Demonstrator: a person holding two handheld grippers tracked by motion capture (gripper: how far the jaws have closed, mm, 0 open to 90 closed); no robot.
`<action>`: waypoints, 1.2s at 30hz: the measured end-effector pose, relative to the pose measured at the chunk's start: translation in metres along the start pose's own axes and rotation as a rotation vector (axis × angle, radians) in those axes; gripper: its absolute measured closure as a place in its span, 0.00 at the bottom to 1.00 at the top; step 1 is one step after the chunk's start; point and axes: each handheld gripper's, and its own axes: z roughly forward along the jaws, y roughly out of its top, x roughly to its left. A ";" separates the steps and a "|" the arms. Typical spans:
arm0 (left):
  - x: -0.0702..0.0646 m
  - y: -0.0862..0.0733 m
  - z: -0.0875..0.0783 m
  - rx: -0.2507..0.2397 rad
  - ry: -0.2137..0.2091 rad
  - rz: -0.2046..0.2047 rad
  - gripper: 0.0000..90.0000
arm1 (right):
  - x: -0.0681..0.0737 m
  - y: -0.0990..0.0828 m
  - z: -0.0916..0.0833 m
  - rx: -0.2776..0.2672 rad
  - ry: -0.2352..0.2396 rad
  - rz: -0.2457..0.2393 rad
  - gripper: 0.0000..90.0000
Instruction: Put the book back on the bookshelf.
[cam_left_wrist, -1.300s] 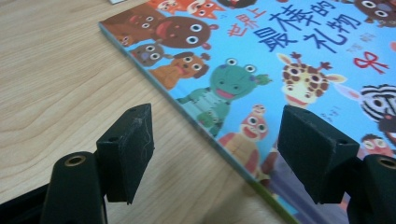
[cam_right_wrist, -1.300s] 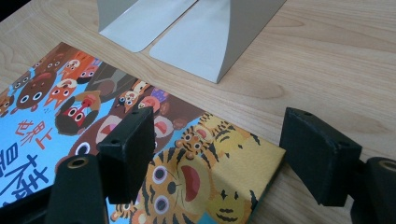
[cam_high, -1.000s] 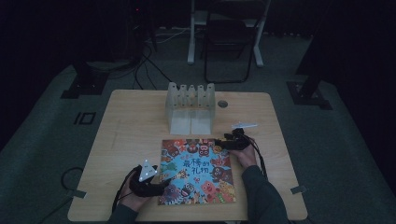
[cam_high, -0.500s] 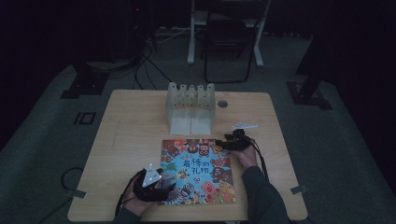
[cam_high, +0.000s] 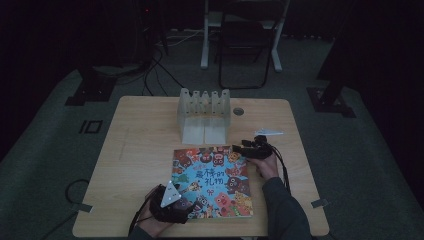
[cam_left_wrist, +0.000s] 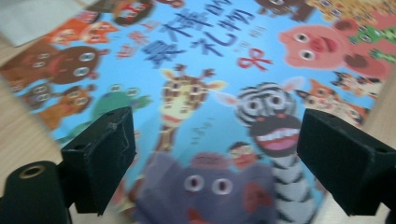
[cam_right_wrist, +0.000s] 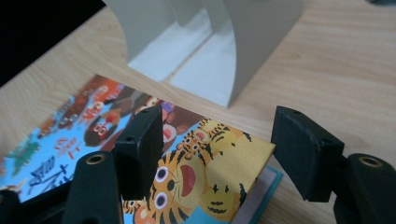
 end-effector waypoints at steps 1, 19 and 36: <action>-0.003 0.001 0.001 0.003 -0.006 0.008 0.11 | 0.001 0.002 -0.001 -0.005 0.003 -0.005 0.38; -0.041 0.010 0.023 0.018 -0.010 0.096 0.01 | 0.018 0.028 -0.019 -0.065 0.053 -0.029 0.38; -0.048 0.012 0.027 -0.004 0.043 0.131 0.04 | 0.020 0.030 -0.020 -0.058 0.054 -0.038 0.40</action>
